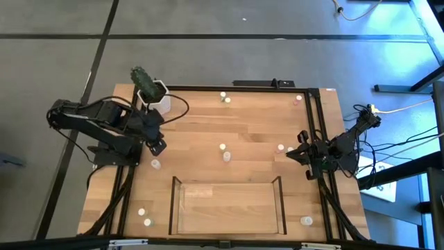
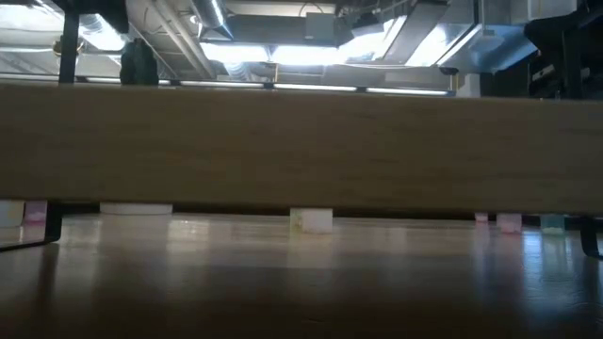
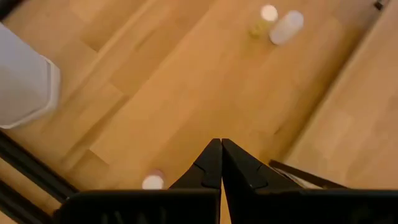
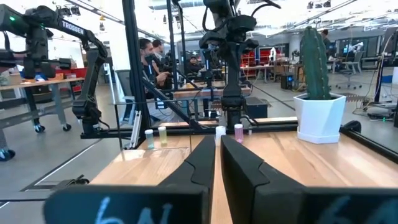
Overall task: Pick and place medicine bottles onto shelf by color
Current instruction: Put the left white pill bottle on the shelf
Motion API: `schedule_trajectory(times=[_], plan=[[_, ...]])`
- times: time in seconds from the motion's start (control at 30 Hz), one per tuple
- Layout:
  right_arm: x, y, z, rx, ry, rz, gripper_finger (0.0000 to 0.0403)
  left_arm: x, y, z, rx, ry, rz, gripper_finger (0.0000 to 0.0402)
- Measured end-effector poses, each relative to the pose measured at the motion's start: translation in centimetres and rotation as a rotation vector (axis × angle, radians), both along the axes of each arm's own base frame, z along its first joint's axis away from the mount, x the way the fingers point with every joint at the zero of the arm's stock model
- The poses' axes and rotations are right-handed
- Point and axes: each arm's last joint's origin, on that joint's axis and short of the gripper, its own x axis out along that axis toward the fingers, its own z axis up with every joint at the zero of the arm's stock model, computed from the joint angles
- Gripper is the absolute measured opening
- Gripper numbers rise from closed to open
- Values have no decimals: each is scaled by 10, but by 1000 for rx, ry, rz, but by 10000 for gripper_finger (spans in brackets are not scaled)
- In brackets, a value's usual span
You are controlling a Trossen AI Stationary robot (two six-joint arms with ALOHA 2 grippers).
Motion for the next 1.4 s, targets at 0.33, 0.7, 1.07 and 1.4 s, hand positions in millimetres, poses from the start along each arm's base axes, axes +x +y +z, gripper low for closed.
schedule_trajectory(times=[0.33,0.7,1.07,1.4], plan=[[-10,-8,46,81,66,14,30,-2,4,1,112,-18,49,0],[-10,-8,120,50,306,3,30,-2,4,2,114,-21,50,0],[3,3,144,33,576,-60,30,-1,4,2,113,-31,51,0],[6,5,143,-3,584,-57,30,2,3,4,110,-68,46,0]])
